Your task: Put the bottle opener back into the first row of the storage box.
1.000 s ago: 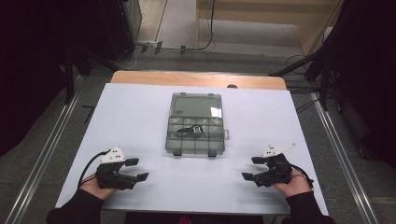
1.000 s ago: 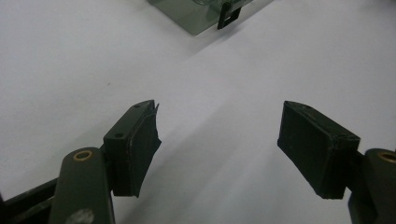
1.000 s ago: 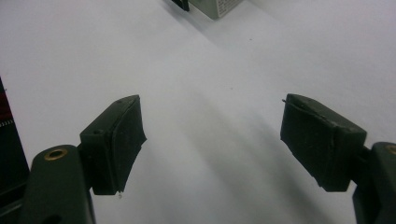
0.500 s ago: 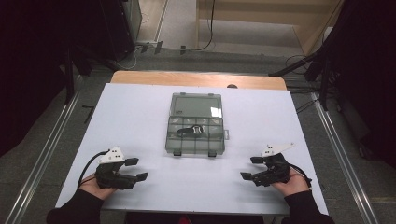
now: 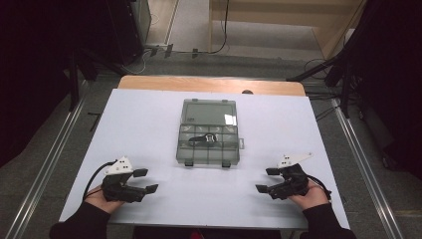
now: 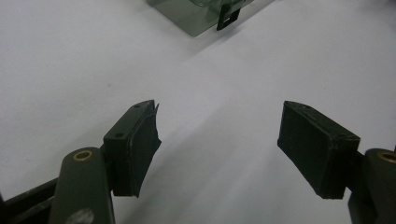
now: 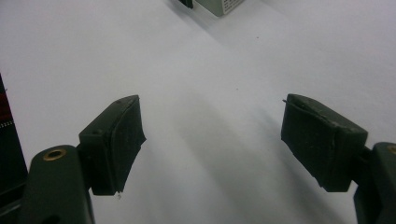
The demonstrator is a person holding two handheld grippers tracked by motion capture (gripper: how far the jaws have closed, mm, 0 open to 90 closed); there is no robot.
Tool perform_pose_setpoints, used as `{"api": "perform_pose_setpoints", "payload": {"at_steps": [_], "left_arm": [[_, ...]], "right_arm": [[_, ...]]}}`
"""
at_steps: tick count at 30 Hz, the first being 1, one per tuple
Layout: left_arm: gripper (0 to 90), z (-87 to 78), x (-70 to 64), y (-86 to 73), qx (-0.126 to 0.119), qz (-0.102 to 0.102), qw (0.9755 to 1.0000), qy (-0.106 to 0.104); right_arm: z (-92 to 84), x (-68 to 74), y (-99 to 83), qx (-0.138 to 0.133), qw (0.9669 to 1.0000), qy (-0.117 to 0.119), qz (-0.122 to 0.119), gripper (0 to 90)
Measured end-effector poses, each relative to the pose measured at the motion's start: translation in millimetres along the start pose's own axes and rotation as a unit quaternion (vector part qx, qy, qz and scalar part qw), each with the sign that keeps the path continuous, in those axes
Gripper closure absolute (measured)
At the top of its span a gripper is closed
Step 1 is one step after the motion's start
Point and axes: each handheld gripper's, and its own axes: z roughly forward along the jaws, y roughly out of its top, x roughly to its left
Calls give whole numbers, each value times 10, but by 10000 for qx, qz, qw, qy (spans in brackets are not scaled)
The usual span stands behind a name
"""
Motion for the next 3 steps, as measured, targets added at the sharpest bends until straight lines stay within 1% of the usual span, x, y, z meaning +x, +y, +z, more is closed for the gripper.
{"api": "perform_pose_setpoints", "payload": {"at_steps": [3], "left_arm": [[283, -1, 0, 0, -4, 0, 10000, -1]], "right_arm": [[6, 10, 4, 0, 10000, -3, -31, 218]]}}
